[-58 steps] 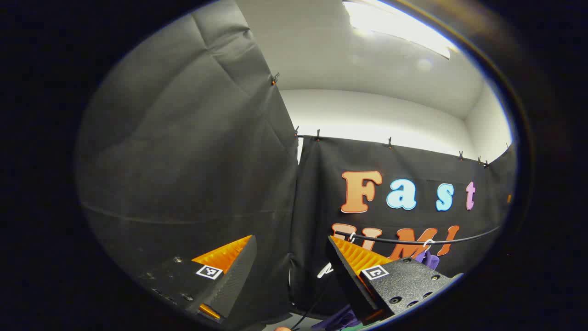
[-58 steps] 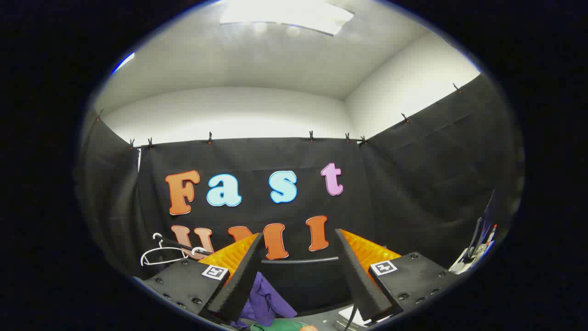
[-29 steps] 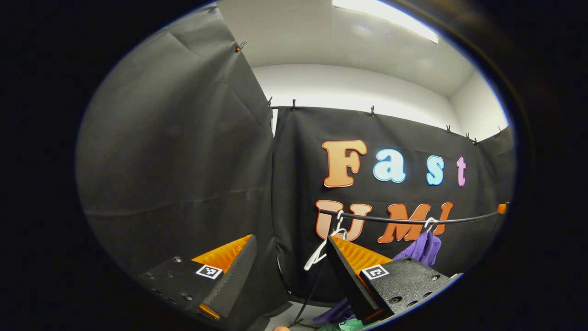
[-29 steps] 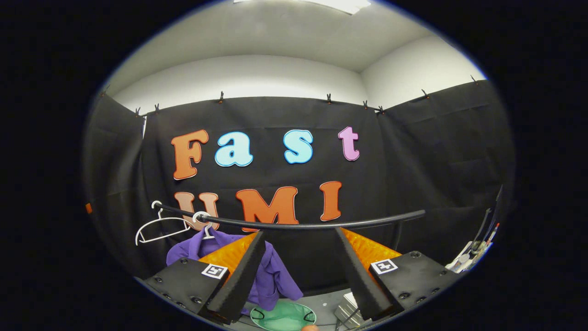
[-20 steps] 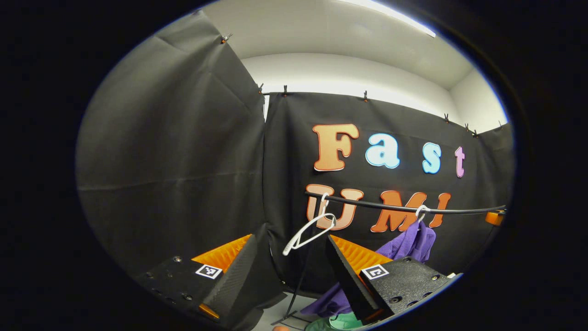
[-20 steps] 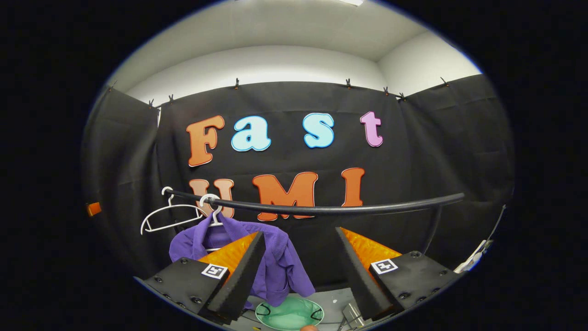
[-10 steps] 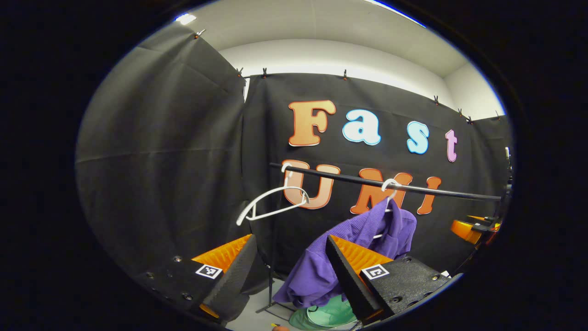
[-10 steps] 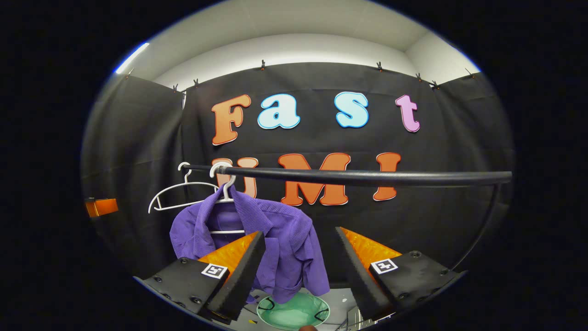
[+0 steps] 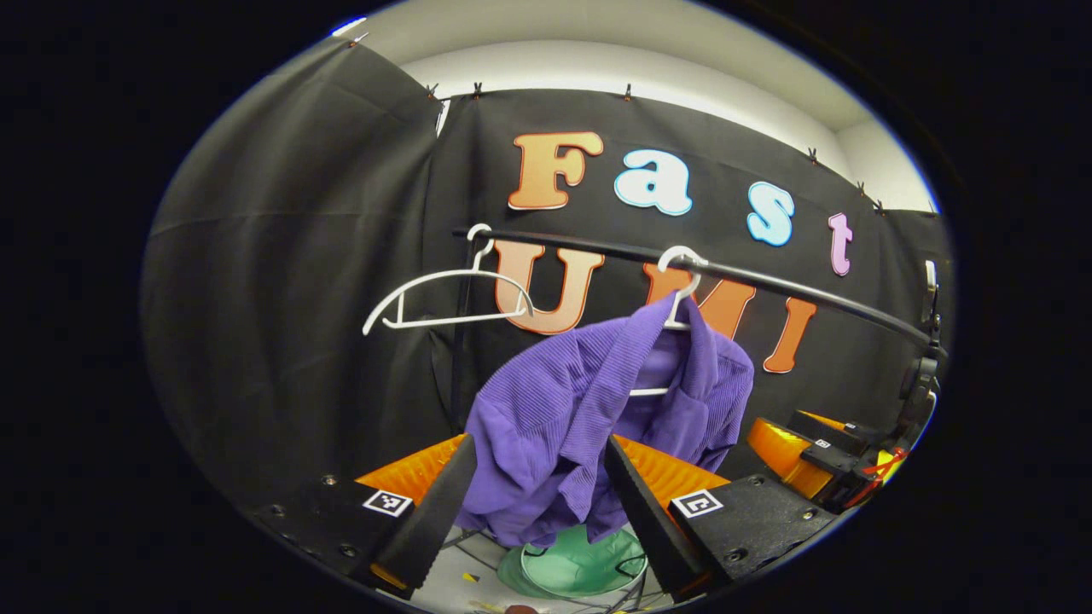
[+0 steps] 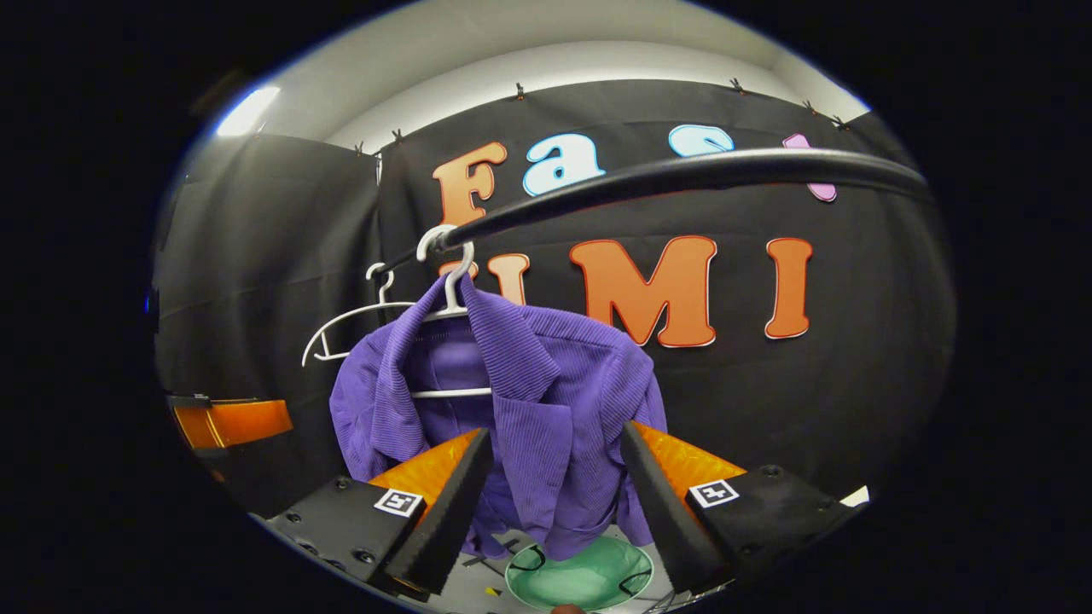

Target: Grasp the clothes on the hanger with both hands and then place them into the laundry hamper below.

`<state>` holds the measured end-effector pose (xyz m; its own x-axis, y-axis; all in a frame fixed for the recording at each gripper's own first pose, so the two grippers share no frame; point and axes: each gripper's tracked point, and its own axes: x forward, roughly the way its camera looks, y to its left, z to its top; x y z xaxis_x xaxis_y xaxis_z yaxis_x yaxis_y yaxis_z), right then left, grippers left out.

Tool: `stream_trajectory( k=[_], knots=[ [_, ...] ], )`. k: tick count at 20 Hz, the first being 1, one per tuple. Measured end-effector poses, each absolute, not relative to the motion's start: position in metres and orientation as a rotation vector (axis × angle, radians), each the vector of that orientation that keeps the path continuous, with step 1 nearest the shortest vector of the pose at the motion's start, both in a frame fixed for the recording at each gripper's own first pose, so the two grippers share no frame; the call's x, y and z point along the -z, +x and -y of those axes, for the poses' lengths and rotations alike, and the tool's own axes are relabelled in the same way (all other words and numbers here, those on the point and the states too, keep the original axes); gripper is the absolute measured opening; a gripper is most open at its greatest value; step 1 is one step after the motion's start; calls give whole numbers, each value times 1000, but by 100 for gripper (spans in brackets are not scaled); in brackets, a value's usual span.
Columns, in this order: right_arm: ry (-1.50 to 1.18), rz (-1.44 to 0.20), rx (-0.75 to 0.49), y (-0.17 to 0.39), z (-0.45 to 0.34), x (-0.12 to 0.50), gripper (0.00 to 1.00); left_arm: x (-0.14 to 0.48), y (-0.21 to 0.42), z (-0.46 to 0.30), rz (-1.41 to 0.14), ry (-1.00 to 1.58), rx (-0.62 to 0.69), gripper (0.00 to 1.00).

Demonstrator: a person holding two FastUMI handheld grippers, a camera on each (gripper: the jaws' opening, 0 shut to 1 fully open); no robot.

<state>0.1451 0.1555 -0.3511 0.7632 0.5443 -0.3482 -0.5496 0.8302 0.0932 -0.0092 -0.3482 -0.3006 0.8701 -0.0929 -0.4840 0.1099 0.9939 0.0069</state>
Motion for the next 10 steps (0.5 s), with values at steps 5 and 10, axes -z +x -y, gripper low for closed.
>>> stream_trajectory(
  k=[5, 10],
  knots=[
    [-32, -388, -635, 153, -178, 405, 98, 358, -3, 371, -561, 41, 101, 95],
    [-50, -391, -655, 167, -203, 452, 98, 398, 22, 383, -545, 50, 95, 96]
  ],
)
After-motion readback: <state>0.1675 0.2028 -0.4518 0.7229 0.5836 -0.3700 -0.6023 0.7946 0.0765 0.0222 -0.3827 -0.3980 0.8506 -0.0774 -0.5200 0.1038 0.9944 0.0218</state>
